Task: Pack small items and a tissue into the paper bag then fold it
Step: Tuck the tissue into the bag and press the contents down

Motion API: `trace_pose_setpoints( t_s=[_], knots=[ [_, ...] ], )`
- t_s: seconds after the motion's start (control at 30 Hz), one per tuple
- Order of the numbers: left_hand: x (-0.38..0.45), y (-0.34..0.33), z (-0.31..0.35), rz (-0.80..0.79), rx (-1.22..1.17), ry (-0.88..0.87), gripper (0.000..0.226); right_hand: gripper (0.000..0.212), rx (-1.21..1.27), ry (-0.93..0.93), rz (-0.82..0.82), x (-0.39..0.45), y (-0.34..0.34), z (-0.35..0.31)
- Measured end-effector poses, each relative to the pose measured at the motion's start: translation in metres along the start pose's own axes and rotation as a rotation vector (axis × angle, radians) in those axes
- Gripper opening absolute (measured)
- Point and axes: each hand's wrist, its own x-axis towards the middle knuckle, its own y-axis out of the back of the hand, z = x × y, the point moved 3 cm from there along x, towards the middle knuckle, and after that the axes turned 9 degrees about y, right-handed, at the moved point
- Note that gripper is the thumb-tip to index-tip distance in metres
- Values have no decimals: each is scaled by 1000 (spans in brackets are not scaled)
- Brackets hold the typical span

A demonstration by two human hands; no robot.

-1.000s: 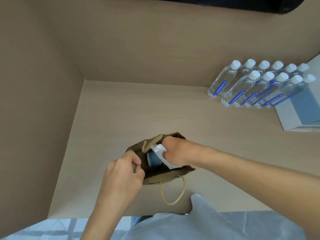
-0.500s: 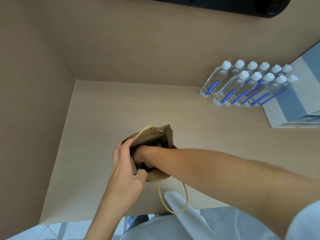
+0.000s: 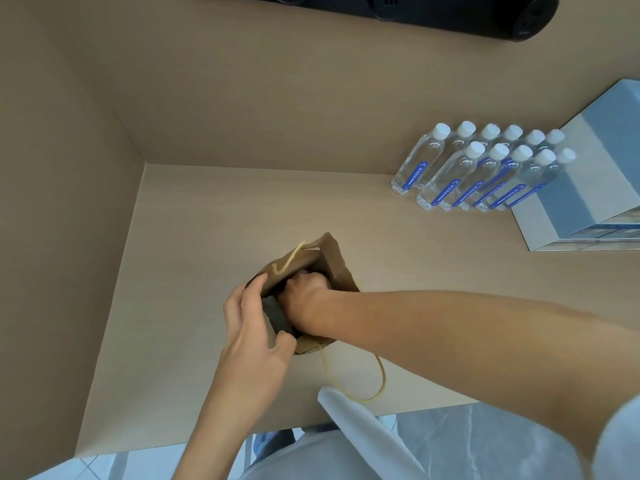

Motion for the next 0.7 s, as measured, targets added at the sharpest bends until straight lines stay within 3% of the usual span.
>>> trace_pose_setpoints(
  t_s=[0.1, 0.3, 0.43, 0.5, 0.57, 0.7],
  knots=[
    [-1, -2, 0, 12, -2, 12, 80, 42, 39, 11, 20, 5, -1, -3],
    [1, 4, -3, 43, -6, 18, 78, 34, 660, -151, 54, 3, 11, 1],
    [-2, 2, 2, 29, -29, -14, 76, 29, 1065, -344, 161, -10, 11, 8],
    [-4, 2, 2, 28, -43, -13, 75, 29, 1080, -344, 196, -17, 12, 7],
    [-4, 2, 0, 34, -54, -9, 75, 23, 955, -247, 225, -21, 15, 5],
    [-3, 1, -2, 45, -73, -15, 76, 31, 732, -95, 189, -26, 18, -3]
  ],
)
